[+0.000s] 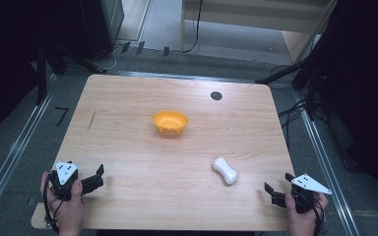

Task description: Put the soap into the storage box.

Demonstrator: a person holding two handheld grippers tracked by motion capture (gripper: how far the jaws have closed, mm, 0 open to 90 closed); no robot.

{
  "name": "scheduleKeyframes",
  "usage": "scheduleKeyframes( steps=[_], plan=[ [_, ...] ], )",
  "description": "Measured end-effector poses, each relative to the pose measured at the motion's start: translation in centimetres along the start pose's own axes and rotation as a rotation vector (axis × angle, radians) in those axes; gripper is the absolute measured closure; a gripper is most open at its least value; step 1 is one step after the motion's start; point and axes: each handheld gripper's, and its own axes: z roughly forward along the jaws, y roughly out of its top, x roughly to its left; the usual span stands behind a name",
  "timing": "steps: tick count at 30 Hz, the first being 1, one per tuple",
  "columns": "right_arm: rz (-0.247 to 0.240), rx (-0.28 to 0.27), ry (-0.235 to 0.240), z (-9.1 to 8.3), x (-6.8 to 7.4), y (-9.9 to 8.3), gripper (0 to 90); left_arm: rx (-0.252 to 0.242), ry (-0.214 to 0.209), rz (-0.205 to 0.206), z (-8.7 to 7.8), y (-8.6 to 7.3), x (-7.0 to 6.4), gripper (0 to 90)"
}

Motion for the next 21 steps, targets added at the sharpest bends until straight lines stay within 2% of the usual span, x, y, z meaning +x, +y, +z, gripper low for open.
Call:
scheduleKeyframes(
  steps=[5,11,13,15,17,21],
  plan=[
    [-0.007,-0.012,0.012,-0.1,0.0,0.0,10.2,0.003,0.002,0.005,0.0,0.0,0.0,0.0],
    [-0.019,0.013,0.011,0.1,0.1,0.0,9.9,0.009,0.005,0.021,0.1,0.0,-0.2,0.0],
    [-0.081,0.078,0.038,0.3,0.8,0.3,8.4,0.008,0.008,0.01,0.1,0.0,-0.1,0.0],
    [-0.119,0.104,0.041,0.4,1.3,0.5,7.3,0.009,0.006,0.01,0.1,0.0,-0.1,0.0],
    [-0.124,0.107,0.047,0.5,1.5,0.6,6.7,0.007,0.007,0.013,0.1,0.0,-0.1,0.0],
    [-0.132,0.153,0.072,0.9,2.2,1.5,5.4,0.004,0.011,0.015,0.0,0.0,-0.2,0.0]
  ],
)
